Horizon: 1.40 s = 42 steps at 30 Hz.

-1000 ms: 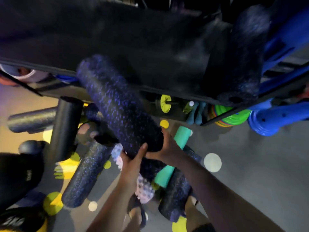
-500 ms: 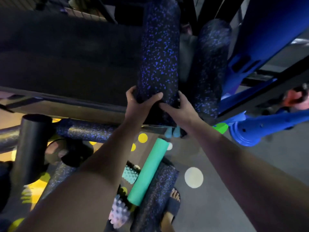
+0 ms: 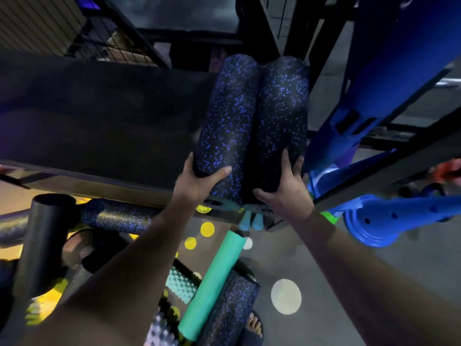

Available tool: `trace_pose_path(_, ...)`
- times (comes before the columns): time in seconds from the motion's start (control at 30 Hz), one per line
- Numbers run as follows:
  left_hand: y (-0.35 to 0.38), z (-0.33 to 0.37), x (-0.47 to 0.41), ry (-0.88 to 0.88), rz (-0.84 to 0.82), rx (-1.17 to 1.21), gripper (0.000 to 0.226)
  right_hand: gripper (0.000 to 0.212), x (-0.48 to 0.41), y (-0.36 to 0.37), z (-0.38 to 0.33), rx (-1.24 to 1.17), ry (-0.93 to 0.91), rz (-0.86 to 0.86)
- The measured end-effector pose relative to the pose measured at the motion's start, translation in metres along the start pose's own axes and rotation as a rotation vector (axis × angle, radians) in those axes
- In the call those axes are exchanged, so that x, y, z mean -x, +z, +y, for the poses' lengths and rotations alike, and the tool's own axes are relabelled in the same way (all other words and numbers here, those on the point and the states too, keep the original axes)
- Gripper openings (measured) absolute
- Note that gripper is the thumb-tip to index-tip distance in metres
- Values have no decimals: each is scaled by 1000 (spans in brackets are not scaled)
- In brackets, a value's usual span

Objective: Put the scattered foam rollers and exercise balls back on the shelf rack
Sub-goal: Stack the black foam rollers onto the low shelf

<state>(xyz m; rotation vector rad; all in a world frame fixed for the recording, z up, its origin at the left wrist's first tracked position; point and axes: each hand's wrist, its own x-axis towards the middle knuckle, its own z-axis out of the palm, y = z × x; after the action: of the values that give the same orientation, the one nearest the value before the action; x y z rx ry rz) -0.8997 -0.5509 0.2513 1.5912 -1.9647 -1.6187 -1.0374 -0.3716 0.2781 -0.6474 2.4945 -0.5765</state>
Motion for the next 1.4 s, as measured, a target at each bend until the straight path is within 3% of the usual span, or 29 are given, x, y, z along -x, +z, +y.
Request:
trace_pose_path(0.07, 3, -6, 13, 0, 62, 26, 111, 123, 0, 1, 3, -3, -38, 4)
trace_pose_path(0.3, 16, -15, 25, -65, 177, 12, 122, 124, -22, -2, 9, 51, -151, -67)
trace_pose_path(0.5, 32, 16, 5, -17, 96, -33, 119, 107, -30, -10, 11, 12, 6, 60)
trace_pose_path(0.67, 35, 44, -1, 15, -18, -307, 122, 100, -22, -8, 4, 69, 120, 65)
trace_pose_path(1.1, 22, 27, 4, 7, -111, -390, 123, 94, -10, 3, -3, 231, 65, 72)
trace_pose_path(1.17, 15, 18, 11, 51, -99, -344, 113, 82, 2, 11, -8, 247, -42, 185)
trace_pose_path(1.3, -18, -35, 48, 275, 139, -170, 78, 44, 59, 62, -18, 193, -380, 542)
trace_pose_path(1.4, -49, -116, 81, 175, 47, -144, 50, 29, 121, 133, -26, 185, -345, 445)
